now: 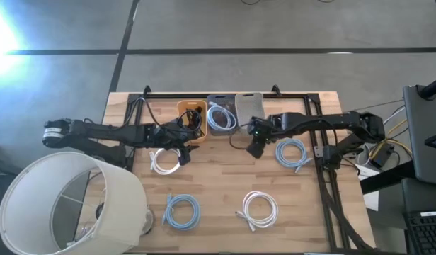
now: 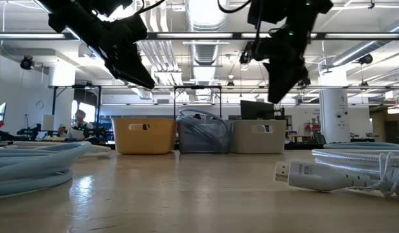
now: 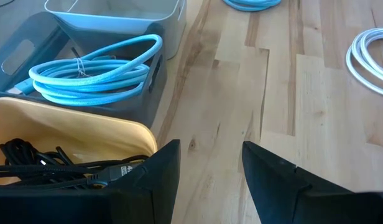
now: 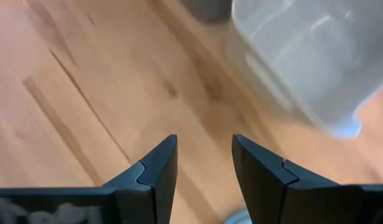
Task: Pick & Place USB Port
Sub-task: Put the top blue hdmi cable into the black bin
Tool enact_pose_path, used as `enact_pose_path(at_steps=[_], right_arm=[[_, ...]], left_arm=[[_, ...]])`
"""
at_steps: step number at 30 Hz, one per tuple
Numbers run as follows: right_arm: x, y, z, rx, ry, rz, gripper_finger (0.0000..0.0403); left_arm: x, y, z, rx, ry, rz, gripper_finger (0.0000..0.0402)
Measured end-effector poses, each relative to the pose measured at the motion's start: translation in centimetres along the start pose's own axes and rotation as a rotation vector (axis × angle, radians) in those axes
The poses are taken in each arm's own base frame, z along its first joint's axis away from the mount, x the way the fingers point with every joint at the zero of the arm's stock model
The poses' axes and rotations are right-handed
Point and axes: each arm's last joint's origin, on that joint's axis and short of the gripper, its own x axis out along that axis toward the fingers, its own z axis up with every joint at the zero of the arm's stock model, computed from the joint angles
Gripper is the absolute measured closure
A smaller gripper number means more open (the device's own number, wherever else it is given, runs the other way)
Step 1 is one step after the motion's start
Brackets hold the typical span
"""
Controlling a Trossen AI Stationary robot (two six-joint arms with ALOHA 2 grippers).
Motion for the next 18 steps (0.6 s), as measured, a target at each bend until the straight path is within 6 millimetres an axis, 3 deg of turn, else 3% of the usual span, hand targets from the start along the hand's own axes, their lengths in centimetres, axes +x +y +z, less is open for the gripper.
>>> enact_pose_path(at_steps=[18], right_arm=[[0.9,-2.8,-9.8,0.290,0.106,-0.037,0.0250]], left_arm=[[0.0,0.0,0.2,-0.006,-0.016,-0.001,0.0225]])
